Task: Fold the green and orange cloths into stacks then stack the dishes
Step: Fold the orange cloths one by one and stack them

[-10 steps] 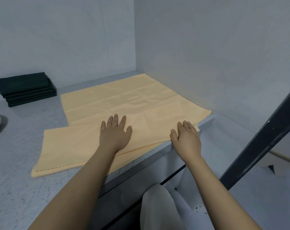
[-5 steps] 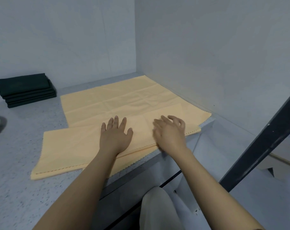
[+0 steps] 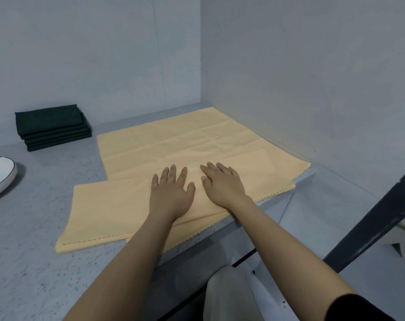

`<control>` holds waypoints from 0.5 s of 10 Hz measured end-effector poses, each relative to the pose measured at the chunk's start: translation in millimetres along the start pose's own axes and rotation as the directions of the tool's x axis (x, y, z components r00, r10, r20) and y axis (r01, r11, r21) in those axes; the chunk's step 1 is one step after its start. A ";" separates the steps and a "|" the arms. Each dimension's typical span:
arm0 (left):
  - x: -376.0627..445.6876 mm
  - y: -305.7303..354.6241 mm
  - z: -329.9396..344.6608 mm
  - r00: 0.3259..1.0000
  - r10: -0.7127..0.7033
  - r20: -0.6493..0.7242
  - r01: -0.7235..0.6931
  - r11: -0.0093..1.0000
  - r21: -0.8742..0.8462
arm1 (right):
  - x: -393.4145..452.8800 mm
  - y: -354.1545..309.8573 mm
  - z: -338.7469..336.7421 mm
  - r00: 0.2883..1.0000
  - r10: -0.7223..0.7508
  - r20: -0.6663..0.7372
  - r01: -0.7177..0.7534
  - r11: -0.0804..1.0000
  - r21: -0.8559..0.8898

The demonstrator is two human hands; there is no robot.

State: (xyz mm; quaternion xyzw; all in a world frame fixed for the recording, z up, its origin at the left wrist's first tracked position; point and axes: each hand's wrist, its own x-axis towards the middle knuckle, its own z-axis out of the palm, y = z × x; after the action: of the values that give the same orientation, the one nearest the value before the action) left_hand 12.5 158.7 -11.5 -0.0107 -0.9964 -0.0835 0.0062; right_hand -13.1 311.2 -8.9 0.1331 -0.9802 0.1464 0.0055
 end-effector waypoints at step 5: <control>-0.8 -1.2 5.0 1.000 0.003 0.022 -0.003 1.000 -0.001 | 18.0 79.1 -24.4 0.923 0.382 0.048 -0.374 0.919 -0.124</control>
State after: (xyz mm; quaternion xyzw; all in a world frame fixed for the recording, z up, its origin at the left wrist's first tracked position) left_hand 13.2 158.3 -16.6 -0.0133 -0.9964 -0.0836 -0.0048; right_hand -51.9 386.5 -7.2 -0.0543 -0.9937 0.0846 -0.0502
